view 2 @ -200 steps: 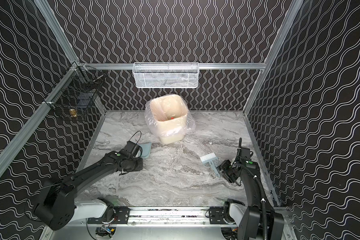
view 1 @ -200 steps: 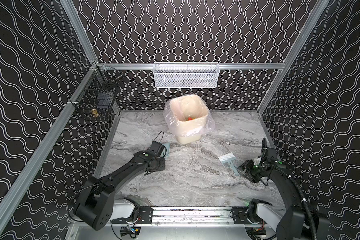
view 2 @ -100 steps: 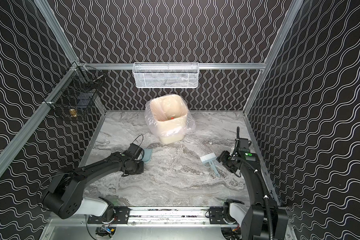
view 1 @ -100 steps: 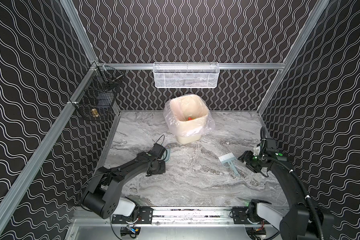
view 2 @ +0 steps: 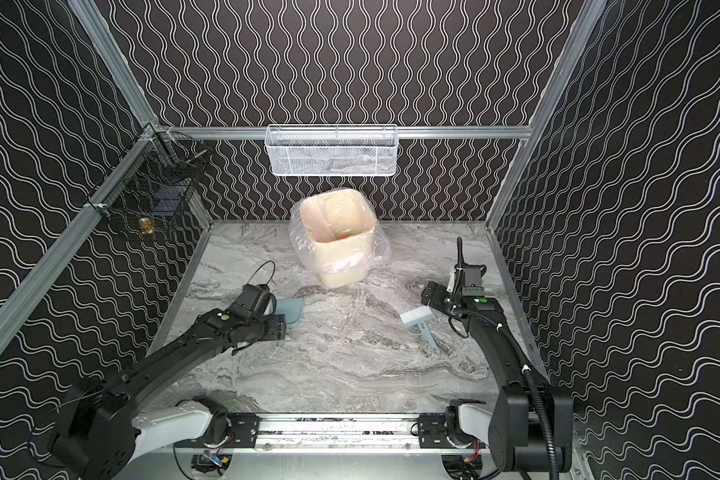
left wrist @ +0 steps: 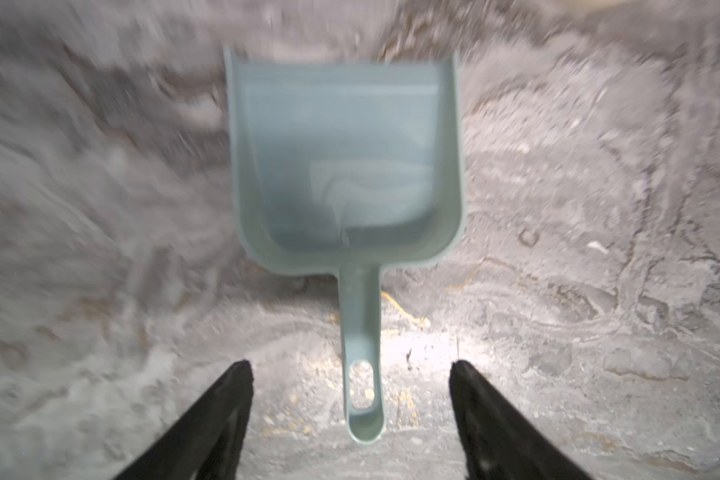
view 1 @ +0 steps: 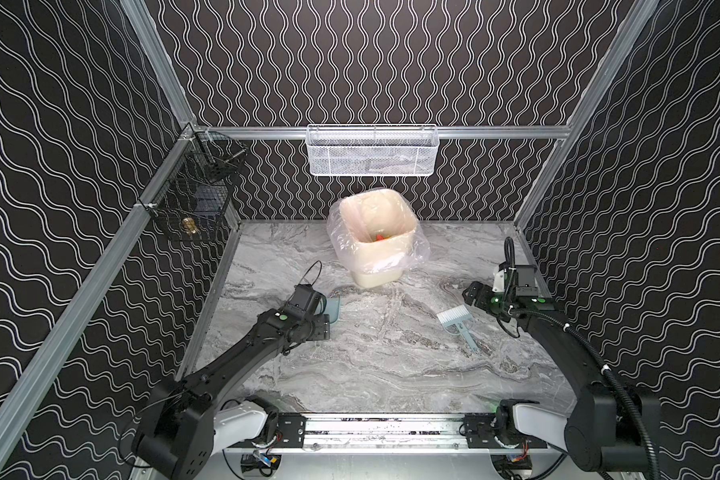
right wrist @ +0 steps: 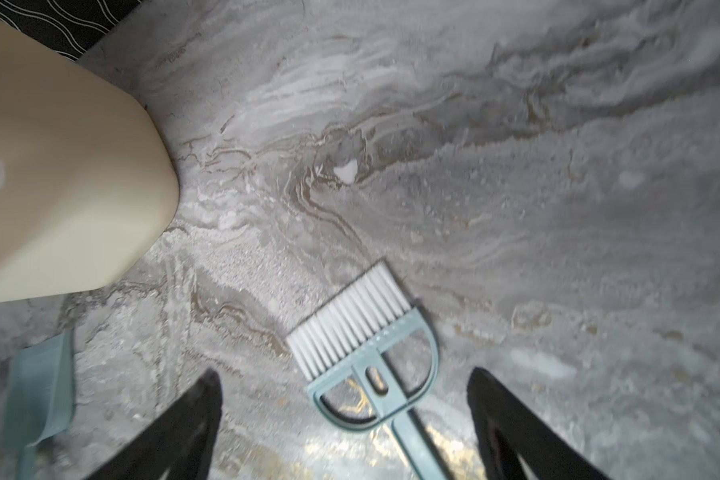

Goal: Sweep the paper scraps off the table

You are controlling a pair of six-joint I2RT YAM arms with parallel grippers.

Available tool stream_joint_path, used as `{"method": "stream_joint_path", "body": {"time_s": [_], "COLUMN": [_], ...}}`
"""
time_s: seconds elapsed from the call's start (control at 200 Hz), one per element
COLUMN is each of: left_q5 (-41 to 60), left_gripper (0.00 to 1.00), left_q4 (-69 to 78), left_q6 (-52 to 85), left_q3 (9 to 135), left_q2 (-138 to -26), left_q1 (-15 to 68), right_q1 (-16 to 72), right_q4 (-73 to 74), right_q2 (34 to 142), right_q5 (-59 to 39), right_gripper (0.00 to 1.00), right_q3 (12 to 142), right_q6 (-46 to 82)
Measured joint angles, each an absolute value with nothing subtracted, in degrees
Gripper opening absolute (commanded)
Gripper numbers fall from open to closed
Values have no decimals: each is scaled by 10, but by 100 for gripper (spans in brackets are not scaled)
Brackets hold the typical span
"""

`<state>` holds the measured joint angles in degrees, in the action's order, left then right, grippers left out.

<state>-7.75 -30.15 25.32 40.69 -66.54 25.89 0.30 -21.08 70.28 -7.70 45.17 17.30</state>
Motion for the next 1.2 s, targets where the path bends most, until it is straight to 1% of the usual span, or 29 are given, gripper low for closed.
{"method": "stream_joint_path", "body": {"time_s": [0.09,0.19,0.33,0.481,0.586,0.676,0.836,0.996,1.116,1.201], "left_q5": [-91,-98,-100,-103,-99,-85,-42,-30,-26,-27], "left_gripper": [94,97,98,98,98,97,97,99,99,99], "left_q4": [-267,-215,-113,19,108,178,290,395,447,477], "left_q6": [207,155,83,11,-20,-33,-46,-42,-37,-33], "left_q3": [398,385,372,329,292,277,264,242,235,232], "left_q2": [-652,-653,-678,-710,-731,-762,-820,-874,-914,-927], "left_q1": [235,203,160,115,76,44,32,29,29,29], "right_q1": [3,3,3,2,-1,-5,-16,-16,-16,-9], "right_q4": [-151,-80,34,198,310,368,465,610,648,663], "right_q2": [708,716,740,766,795,810,820,873,879,879], "right_q5": [-60,-37,5,53,70,75,73,58,60,81], "right_gripper": [100,100,100,100,100,100,100,100,100,100], "right_q3": [427,395,347,266,219,213,200,122,120,133], "right_q6": [151,128,91,49,26,11,8,2,2,2]}}
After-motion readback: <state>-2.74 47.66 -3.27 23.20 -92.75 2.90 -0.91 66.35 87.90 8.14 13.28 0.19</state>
